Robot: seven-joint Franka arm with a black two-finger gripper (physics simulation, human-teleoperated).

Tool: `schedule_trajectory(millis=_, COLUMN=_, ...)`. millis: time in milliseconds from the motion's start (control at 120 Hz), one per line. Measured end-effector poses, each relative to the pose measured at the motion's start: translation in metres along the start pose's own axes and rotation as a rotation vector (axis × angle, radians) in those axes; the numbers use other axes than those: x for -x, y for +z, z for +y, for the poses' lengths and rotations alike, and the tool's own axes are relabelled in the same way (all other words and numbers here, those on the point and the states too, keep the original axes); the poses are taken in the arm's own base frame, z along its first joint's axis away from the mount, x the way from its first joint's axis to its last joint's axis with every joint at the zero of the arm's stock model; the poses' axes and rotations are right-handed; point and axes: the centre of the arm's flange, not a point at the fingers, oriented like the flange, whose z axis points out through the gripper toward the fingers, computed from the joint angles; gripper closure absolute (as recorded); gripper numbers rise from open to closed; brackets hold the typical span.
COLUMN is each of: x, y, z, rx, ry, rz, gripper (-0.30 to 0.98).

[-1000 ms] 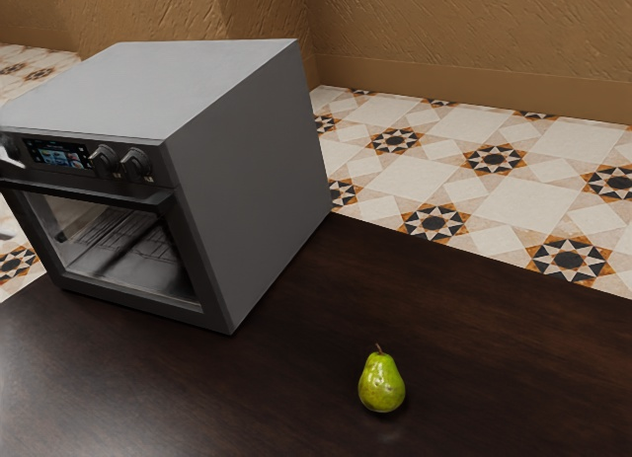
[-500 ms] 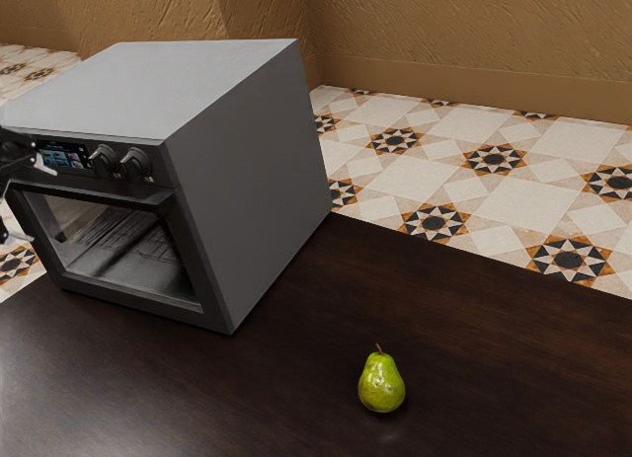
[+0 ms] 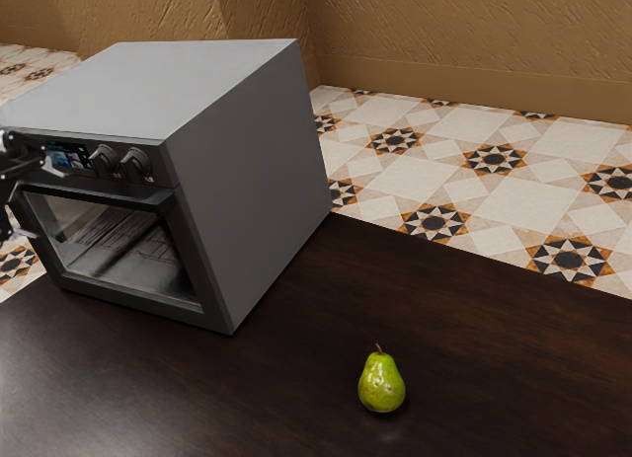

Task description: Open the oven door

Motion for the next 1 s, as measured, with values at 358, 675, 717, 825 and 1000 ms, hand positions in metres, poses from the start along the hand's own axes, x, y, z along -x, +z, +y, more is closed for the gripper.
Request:
schedule_trajectory(millis=358, x=0.006, y=0.017, z=-0.003, rx=0.024, ry=0.033, rz=-0.002, gripper=0.00)
schedule_trajectory(millis=675, x=0.016, y=0.026, z=-0.002, rx=0.033, ry=0.032, rz=-0.007, gripper=0.00)
schedule_trajectory(millis=717, x=0.016, y=0.027, z=-0.003, rx=0.034, ry=0.034, rz=-0.007, gripper=0.00)
schedule_trajectory(millis=825, x=0.016, y=0.036, z=-0.003, rx=0.048, ry=0.038, rz=-0.006, gripper=-0.01)
schedule_trajectory(millis=1000, x=0.030, y=0.039, z=0.008, rx=0.059, ry=0.011, rz=-0.004, gripper=0.01)
